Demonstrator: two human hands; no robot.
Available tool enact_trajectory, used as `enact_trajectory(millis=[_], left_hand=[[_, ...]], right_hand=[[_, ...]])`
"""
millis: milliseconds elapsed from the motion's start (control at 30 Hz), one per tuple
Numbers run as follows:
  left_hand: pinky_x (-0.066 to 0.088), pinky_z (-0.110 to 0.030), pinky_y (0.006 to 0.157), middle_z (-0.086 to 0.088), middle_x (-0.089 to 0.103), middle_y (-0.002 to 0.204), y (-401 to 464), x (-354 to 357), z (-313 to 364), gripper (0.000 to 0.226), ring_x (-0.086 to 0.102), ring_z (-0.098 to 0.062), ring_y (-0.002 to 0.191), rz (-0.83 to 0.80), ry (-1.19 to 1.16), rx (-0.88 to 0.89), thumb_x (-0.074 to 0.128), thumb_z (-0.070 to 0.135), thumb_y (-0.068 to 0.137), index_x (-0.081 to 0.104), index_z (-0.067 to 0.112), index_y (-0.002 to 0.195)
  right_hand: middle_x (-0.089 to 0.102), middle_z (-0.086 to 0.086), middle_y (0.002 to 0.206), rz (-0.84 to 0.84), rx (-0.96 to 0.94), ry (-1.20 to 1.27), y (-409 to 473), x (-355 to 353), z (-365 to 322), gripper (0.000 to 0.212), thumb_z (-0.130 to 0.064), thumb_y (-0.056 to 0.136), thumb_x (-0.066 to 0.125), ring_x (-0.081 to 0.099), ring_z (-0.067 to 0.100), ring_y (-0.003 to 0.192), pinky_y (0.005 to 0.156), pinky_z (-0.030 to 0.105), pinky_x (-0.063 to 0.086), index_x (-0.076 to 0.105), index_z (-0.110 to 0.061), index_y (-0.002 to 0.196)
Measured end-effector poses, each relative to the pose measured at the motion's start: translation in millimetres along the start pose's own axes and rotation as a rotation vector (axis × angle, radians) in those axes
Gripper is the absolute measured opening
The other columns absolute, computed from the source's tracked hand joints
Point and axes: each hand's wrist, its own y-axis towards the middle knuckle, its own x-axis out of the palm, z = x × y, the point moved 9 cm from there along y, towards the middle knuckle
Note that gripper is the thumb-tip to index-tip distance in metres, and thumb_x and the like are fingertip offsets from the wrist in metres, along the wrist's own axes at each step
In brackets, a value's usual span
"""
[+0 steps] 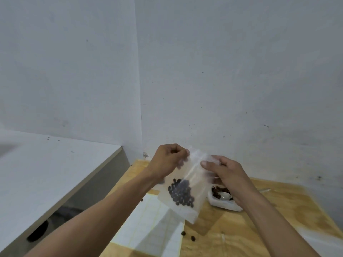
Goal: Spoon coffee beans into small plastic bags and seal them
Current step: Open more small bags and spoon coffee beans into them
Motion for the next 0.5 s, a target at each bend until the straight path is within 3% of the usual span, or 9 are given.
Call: enact_trajectory(millis=[167,333,500], left_hand=[[0.048,-0.023,0.062,-0.003,0.068,0.068,-3.5,6.9,9.4,0.019,0.058,-0.012,0.059,-0.095,-0.015,0.062,0.072,0.022,0.094,0.074,0.016,0.077],[0.047,-0.04,0.07,-0.019,0.073,0.089,-4.6,11.8,2.5,0.017,0.062,-0.018,0.067,-0.138,-0.004,0.062,0.076,0.037,0.09,0.079,0.02,0.089],[0.051,-0.021,0.066,-0.002,0.075,0.079,-4.8,10.9,-4.8,0.013,0.062,-0.012,0.064,-0.137,0.03,0.073,0.073,0.027,0.095,0.079,0.018,0.088]], right_hand=[[0.082,0.0,0.09,-0.077,-0.02,-0.131,2.6,5.7,-12.7,0.019,-0.036,0.08,0.085,0.078,0.013,0.078,0.061,0.016,0.056,0.083,-0.021,0.091],[0.08,-0.008,0.082,-0.026,-0.014,-0.288,9.9,-0.5,-12.5,0.008,-0.037,0.077,0.084,0.073,0.0,0.068,0.06,0.013,0.052,0.084,-0.029,0.079],[0.079,-0.004,0.078,-0.002,-0.055,-0.353,14.2,0.8,-10.7,0.007,-0.034,0.081,0.083,0.072,0.002,0.066,0.066,0.018,0.052,0.082,-0.03,0.075]])
